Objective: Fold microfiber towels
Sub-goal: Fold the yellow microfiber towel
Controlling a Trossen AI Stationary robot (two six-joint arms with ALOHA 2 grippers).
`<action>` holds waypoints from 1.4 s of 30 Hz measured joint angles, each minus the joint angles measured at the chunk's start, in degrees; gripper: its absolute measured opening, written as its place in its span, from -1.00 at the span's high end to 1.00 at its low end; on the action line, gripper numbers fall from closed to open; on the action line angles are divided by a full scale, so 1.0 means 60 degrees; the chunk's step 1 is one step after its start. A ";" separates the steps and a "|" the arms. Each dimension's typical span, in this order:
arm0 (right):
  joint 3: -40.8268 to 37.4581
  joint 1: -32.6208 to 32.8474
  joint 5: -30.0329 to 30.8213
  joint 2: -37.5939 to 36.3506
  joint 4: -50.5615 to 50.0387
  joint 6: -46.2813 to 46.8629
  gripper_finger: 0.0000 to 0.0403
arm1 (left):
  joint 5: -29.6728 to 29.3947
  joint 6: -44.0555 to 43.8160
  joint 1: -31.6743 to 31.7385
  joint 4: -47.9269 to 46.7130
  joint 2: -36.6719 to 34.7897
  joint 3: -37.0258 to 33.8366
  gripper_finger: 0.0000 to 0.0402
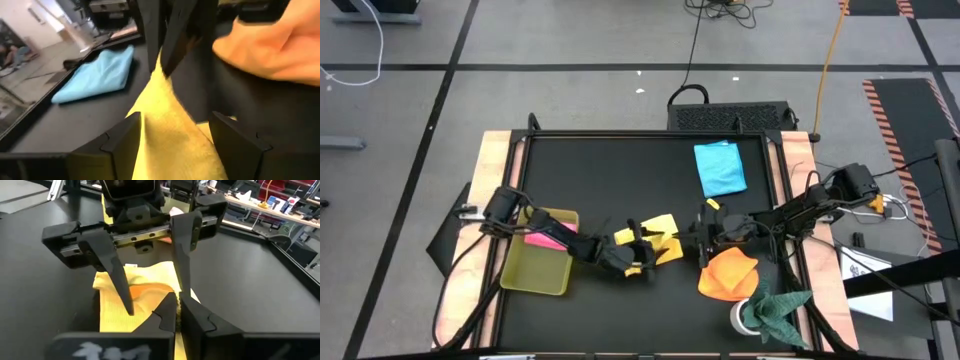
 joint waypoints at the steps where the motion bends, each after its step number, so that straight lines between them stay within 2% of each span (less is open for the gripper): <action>1: -0.0002 0.0003 0.0000 0.0000 -0.0004 0.0000 0.99 | -0.0182 -0.0116 -0.0008 -0.0392 0.0002 0.0084 -0.18; 9: -0.0002 0.0002 0.0002 0.0000 -0.0178 -0.0011 0.99 | -0.0578 -0.1837 -0.0596 -0.3371 0.0009 0.0932 -0.18; 14: -0.0002 0.0002 0.0004 0.0000 -0.0207 -0.0004 1.00 | -0.1621 -0.2597 -0.1083 -0.4948 0.0009 0.1286 -0.18; 18: -0.0002 0.0001 0.0011 0.0000 -0.0165 -0.0004 1.00 | -0.2120 -0.3211 -0.1349 -0.5681 0.0009 0.1345 -0.18; 26: -0.0002 0.0002 0.0022 0.0000 -0.0199 0.0000 1.00 | -0.2244 -0.4446 -0.1664 -0.6842 0.0005 0.1345 -0.17; 31: -0.0002 0.0004 0.0025 0.0000 -0.0216 0.0000 1.00 | -0.2238 -0.4612 -0.2043 -0.7321 0.0005 0.1345 -0.01; 37: -0.0002 0.0001 0.0029 0.0000 -0.0212 0.0000 1.00 | -0.1919 -0.3668 -0.2538 -0.7336 0.0002 0.1345 0.26; 42: -0.0002 0.0004 0.0032 0.0000 -0.0179 0.0004 1.00 | -0.1932 -0.3610 -0.2504 -0.7335 0.0002 0.1345 0.46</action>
